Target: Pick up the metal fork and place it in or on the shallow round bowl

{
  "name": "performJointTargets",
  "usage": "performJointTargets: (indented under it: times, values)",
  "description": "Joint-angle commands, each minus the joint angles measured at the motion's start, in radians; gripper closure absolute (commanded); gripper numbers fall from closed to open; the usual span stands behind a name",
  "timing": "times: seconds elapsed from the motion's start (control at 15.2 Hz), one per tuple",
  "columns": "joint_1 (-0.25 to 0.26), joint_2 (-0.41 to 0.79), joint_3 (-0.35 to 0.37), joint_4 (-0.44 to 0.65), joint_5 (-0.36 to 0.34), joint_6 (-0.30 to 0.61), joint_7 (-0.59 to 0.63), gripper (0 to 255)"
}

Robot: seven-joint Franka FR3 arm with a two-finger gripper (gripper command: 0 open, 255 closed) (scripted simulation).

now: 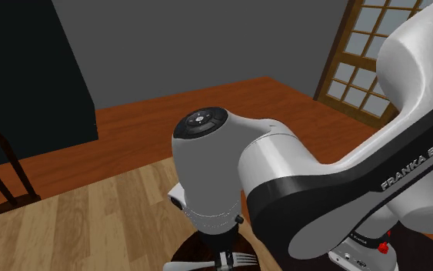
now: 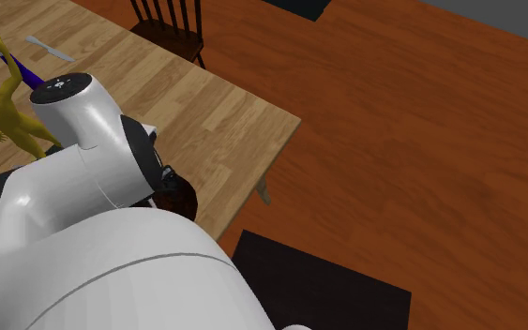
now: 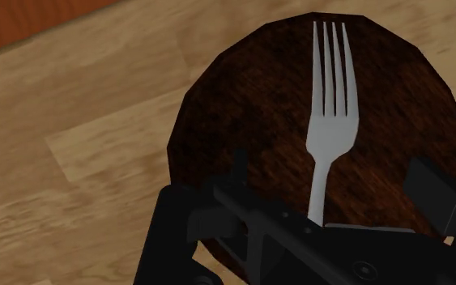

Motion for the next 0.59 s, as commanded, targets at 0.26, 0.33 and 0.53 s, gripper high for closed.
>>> performJointTargets:
  times: [0.26, 0.33, 0.53]
  values:
    - [-0.006, -0.035, -0.015, 0.059, 0.002, -0.095, -0.009, 0]
    - [-0.006, -0.035, -0.015, 0.059, 0.001, -0.095, -0.009, 0]
    - [-0.006, -0.035, -0.015, 0.059, 0.001, -0.095, -0.009, 0]
